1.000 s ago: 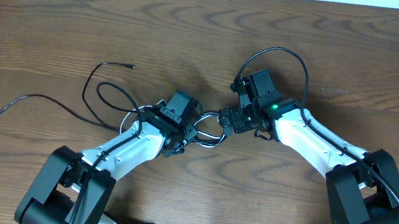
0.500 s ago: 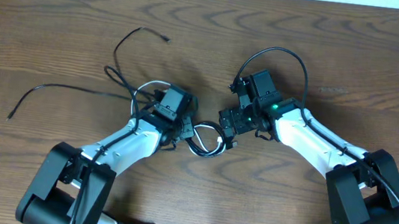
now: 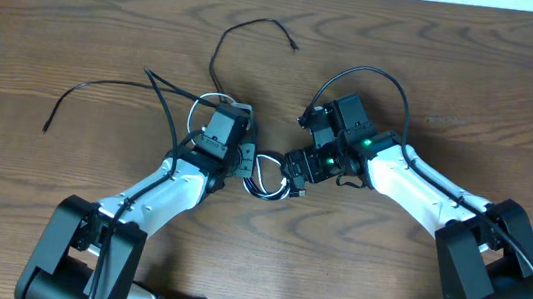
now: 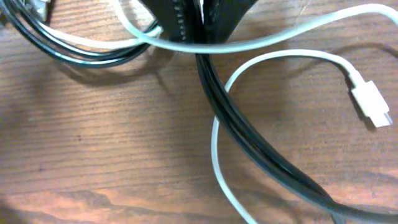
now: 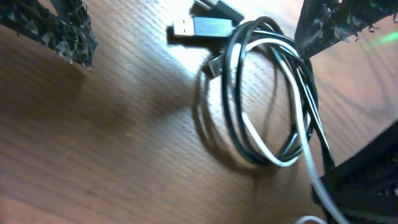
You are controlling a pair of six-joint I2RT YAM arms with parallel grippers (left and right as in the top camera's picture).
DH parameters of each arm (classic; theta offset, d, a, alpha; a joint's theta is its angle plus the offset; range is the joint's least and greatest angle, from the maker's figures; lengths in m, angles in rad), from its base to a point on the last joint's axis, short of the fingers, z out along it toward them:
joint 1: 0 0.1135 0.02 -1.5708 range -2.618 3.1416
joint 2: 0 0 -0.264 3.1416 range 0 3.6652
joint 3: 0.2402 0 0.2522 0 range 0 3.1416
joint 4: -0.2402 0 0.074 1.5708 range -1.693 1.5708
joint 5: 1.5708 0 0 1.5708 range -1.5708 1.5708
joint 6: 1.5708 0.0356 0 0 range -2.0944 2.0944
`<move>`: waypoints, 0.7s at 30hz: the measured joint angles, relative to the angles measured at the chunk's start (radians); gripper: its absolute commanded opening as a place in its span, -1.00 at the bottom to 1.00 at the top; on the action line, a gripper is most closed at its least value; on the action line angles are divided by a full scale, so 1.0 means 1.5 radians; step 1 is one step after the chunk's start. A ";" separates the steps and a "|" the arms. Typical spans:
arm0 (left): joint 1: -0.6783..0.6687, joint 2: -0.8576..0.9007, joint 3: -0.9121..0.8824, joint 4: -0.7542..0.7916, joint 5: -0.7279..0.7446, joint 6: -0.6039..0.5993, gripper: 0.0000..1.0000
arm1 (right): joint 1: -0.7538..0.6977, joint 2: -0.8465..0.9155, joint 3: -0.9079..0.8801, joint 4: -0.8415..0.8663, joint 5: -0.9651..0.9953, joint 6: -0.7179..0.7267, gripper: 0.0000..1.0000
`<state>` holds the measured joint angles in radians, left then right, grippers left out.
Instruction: Untangle cables
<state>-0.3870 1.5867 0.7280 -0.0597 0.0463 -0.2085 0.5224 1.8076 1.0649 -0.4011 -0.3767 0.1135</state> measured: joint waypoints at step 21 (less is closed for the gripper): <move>0.000 -0.045 0.000 -0.065 0.000 -0.053 -0.27 | 0.162 0.000 -0.009 -0.022 0.307 0.167 0.78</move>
<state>-0.3870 1.5200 0.7280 -0.1566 0.0460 -0.2874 0.7654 1.8080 1.0515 -0.4347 0.0837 0.3641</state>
